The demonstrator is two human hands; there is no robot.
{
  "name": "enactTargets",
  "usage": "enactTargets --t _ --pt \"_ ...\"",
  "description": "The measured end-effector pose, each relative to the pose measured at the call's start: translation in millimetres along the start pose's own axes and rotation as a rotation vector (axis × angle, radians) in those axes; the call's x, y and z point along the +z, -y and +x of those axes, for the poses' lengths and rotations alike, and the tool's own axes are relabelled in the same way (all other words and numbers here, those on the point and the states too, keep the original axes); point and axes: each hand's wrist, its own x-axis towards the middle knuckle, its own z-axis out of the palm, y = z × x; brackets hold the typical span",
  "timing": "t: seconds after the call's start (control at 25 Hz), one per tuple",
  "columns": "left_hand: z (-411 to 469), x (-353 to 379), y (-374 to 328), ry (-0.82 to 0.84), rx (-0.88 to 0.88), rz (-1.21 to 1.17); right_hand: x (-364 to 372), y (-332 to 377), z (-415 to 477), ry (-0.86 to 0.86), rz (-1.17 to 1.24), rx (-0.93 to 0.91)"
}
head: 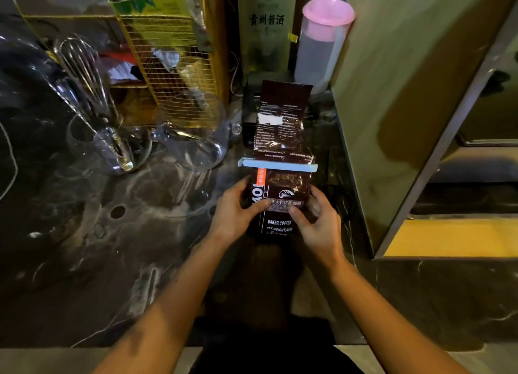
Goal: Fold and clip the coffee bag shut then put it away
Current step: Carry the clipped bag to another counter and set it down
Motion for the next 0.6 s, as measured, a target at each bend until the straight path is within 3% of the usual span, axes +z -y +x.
enactTargets --t 0.2,0.6 --pt "18 8 7 -0.025 -0.023 -0.007 -7 -9 19 0.077 0.005 0.013" --pt "59 -1 15 0.016 -0.049 -0.047 8 -15 57 0.02 -0.171 0.008"
